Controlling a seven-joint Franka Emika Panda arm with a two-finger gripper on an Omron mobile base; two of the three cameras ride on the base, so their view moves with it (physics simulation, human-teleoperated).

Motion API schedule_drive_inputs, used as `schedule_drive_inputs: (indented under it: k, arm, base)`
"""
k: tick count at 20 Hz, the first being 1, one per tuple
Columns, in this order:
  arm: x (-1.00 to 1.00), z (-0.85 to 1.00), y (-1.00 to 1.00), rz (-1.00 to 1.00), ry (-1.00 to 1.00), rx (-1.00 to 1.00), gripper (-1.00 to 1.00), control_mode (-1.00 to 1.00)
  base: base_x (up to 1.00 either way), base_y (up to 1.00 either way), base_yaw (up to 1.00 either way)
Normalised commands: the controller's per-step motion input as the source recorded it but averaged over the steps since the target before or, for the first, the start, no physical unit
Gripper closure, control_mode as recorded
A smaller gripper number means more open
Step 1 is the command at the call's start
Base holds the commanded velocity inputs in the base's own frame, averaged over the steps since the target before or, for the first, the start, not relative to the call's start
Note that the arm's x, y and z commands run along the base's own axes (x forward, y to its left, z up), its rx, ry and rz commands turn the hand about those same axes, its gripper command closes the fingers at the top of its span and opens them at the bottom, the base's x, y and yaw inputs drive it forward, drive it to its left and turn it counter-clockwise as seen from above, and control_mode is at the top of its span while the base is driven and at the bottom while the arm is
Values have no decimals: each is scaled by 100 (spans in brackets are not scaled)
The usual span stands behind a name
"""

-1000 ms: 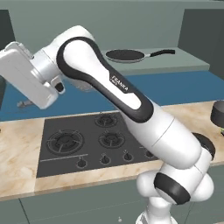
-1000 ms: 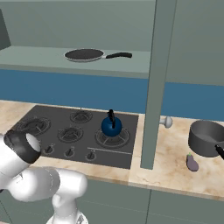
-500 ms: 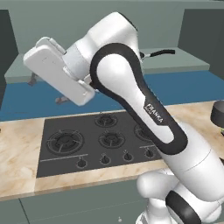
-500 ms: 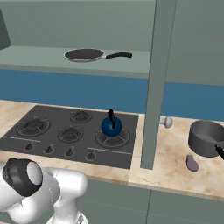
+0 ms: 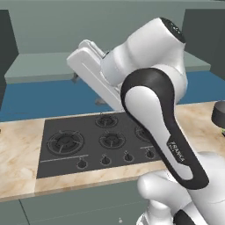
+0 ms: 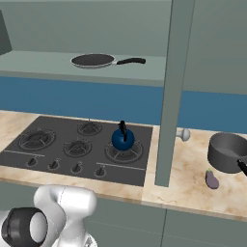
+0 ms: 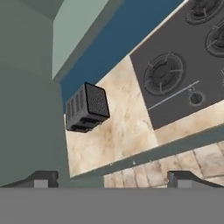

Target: Pick the pan from the cabinet and place it on the stove. Then turn on the stove burner for the pan.

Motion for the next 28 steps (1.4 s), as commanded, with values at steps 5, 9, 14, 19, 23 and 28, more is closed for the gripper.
schedule_drive_inputs:
  k: [5,9,14,19,23,28]
  arm:
    - [10,1,-80,-35,0,-5,-100,-100]
    - [24,10,-82,-25,0,-6,-100,-100]
    - [29,14,-84,-20,0,-6,-100,-100]
    - [25,12,-84,-13,-1,-5,-100,-100]
    - [27,8,-82,-9,-5,-5,-100,-100]
    - [31,3,-73,-1,-9,-7,-100,-100]
  base:
    - [0,0,0]
    - [0,0,0]
    - [0,0,0]
    - [0,0,0]
    - [0,0,0]
    - [0,0,0]
